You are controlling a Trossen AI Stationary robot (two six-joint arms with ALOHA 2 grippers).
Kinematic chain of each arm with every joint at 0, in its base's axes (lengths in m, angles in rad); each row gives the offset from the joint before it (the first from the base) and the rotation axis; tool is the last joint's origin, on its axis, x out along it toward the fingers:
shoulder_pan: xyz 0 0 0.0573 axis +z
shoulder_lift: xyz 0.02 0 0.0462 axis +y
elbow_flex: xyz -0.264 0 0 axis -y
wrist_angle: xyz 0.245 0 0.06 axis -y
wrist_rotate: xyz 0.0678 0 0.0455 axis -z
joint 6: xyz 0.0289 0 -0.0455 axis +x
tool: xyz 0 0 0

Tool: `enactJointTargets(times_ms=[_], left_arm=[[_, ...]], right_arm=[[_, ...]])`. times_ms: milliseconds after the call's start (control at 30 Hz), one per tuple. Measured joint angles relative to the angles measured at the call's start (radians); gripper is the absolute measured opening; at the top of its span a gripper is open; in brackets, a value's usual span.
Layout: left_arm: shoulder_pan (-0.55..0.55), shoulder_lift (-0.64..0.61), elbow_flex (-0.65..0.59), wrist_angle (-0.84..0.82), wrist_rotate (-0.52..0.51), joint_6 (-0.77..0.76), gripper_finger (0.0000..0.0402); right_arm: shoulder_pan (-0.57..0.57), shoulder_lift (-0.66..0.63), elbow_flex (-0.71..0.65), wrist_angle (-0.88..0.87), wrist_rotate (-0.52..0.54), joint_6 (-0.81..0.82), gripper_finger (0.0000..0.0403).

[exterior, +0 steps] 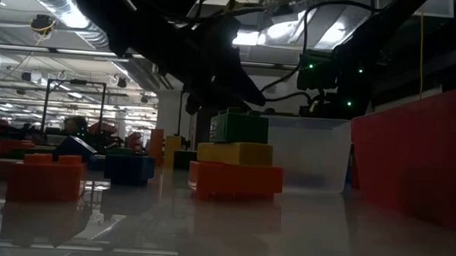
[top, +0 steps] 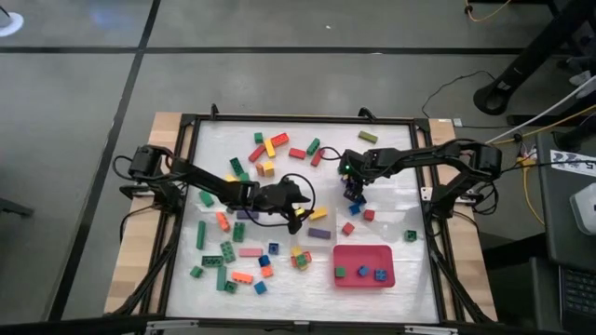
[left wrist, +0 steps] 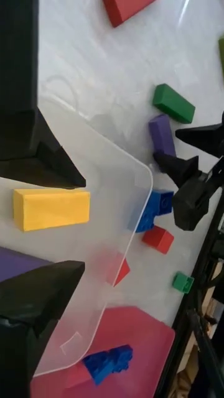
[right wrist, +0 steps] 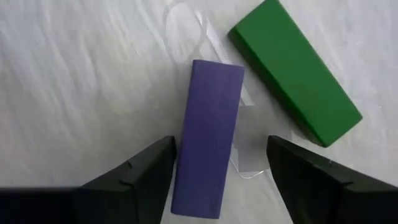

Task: Sort blocks by size
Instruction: Put the purple rectangular block into the transparent bin

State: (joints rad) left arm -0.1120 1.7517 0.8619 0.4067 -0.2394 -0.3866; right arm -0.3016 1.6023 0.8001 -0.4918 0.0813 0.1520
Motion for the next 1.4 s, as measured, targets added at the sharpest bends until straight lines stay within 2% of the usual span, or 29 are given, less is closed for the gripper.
enactJointTargets(times_ms=[100, 367, 600, 700, 833, 933, 1033, 1267, 1400], left_arm=[[-0.012, -0.020, 0.000, -0.027, 0.000, 0.000, 0.0189], [-0.039, -0.156, 0.000, -0.218, 0.000, -0.013, 0.0189], [-0.048, -0.275, 0.000, -0.459, 0.000, -0.087, 0.0189], [-0.048, -0.294, 0.000, -0.545, -0.001, -0.070, 0.0189], [-0.035, -0.291, 0.000, -0.596, -0.022, 0.018, 0.0189], [-0.017, -0.286, -0.001, -0.619, -0.041, 0.094, 0.0189], [0.008, -0.286, -0.001, -0.606, -0.062, 0.182, 0.0189], [0.074, -0.282, -0.002, -0.607, -0.079, 0.332, 0.0189], [0.104, -0.282, -0.003, -0.608, -0.080, 0.367, 0.0189]], right_arm=[[0.000, 0.004, 0.000, 0.002, -0.007, 0.000, 0.0220], [0.000, 0.000, 0.007, -0.005, -0.045, -0.024, 0.0096], [0.000, -0.041, 0.100, -0.101, -0.084, -0.037, 0.0096], [0.001, -0.062, 0.150, -0.167, -0.111, -0.037, 0.0113], [0.001, -0.099, 0.208, -0.195, -0.227, -0.026, 0.0126], [0.017, -0.114, 0.231, -0.186, -0.345, -0.024, 0.0119], [0.058, -0.125, 0.244, -0.167, -0.401, -0.023, 0.0109], [0.218, -0.125, 0.246, -0.025, -0.402, -0.017, 0.0121], [0.297, -0.125, 0.246, 0.070, -0.328, -0.017, 0.0125]])
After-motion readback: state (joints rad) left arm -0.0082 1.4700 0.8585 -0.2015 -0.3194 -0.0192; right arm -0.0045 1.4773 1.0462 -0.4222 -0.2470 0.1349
